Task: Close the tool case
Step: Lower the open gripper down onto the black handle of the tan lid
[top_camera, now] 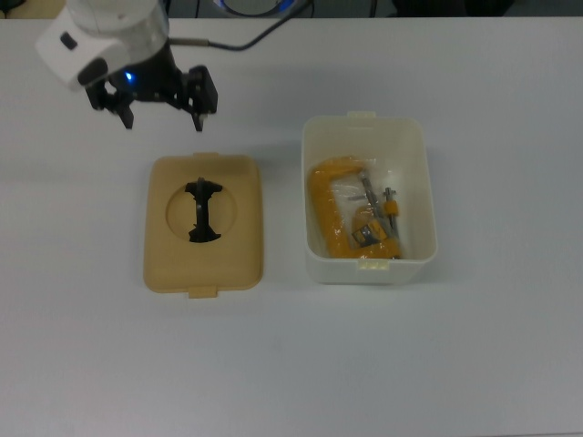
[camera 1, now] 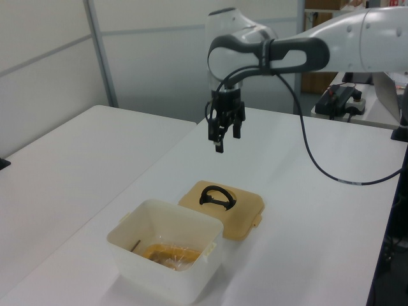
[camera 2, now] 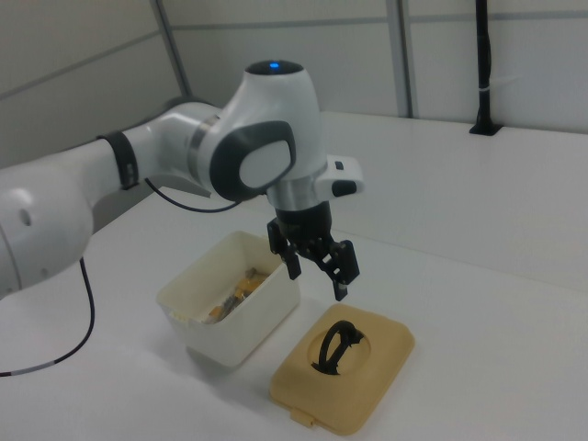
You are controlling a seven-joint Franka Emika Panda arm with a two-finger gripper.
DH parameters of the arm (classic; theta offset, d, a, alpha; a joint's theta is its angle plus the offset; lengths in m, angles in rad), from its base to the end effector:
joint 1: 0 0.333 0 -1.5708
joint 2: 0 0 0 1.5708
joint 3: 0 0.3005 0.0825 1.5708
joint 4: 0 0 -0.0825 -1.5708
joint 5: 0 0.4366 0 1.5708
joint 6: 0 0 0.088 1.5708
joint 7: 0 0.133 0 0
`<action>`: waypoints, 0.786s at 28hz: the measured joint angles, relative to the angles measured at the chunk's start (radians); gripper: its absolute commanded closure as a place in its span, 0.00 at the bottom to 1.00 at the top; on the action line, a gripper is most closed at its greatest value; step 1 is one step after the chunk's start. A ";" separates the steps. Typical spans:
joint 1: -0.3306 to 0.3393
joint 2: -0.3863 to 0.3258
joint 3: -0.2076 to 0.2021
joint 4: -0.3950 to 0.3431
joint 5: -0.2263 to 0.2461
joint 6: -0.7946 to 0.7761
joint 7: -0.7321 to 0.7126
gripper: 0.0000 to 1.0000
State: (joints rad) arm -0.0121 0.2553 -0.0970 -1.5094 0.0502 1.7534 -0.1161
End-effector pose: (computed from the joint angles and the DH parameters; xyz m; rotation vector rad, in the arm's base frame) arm 0.6835 -0.0636 0.4665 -3.1157 -0.0010 0.0112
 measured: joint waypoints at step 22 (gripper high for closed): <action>0.079 0.103 0.007 -0.079 -0.028 0.181 0.066 0.00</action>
State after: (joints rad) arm 0.0668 0.3581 -0.0898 -1.5882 0.0225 1.9340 -0.0505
